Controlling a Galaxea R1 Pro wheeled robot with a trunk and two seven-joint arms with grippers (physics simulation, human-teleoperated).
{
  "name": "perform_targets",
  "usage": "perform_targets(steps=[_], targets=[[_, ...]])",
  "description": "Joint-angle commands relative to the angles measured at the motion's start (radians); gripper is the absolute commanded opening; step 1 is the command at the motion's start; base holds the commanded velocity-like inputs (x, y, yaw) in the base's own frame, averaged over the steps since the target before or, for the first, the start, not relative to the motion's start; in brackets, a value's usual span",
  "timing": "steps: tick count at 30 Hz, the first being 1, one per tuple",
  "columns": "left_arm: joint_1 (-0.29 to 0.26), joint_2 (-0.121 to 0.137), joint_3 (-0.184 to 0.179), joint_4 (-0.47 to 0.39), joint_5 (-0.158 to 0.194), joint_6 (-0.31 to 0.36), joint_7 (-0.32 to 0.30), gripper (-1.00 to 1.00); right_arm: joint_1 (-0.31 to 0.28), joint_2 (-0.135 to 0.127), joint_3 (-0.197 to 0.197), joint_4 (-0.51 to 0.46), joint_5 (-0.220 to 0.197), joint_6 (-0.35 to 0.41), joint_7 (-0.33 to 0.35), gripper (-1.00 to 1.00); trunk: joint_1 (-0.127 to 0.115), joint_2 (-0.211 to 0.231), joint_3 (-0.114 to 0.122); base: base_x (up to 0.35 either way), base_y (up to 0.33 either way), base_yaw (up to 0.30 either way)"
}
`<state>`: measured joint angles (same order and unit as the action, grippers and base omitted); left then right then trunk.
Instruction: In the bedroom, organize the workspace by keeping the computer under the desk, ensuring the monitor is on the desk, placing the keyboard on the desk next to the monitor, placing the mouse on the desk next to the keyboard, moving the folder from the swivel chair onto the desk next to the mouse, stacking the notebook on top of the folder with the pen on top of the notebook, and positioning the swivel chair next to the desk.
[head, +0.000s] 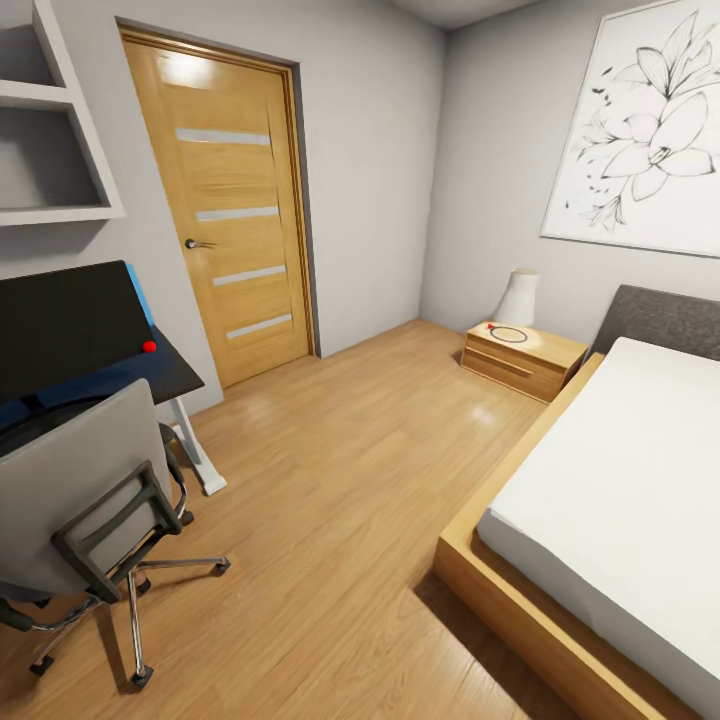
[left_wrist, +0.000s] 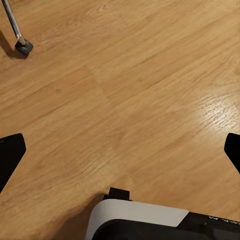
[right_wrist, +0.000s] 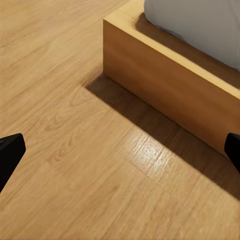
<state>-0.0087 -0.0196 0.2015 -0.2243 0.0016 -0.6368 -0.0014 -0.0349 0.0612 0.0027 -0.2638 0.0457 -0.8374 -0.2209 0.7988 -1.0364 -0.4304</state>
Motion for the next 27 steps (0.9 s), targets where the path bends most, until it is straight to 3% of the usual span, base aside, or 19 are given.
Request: perform_targets(steps=[1, 16, 27], targets=[[-0.001, 0.0, 0.002, 0.0, 0.0, -0.003, 0.0, 1.0, -0.001, 0.0, 0.0, 0.0, 0.005, -0.002, -0.006, 1.0, 0.0, -0.001, -0.001, 0.0, 0.0, 0.0], [-0.001, 0.0, 0.003, 0.0, 0.0, -0.003, 0.0, 1.0, 0.0, 0.0, 0.0, 0.0, 0.005, -0.002, -0.006, 1.0, 0.0, -0.001, -0.001, 0.014, 0.0, 0.0], [-0.001, 0.0, 0.003, 0.0, 0.0, -0.003, 0.0, 1.0, -0.001, 0.0, 0.001, 0.0, 0.005, -0.003, -0.006, 1.0, 0.0, -0.001, -0.001, 0.207, 0.0, 0.0]])
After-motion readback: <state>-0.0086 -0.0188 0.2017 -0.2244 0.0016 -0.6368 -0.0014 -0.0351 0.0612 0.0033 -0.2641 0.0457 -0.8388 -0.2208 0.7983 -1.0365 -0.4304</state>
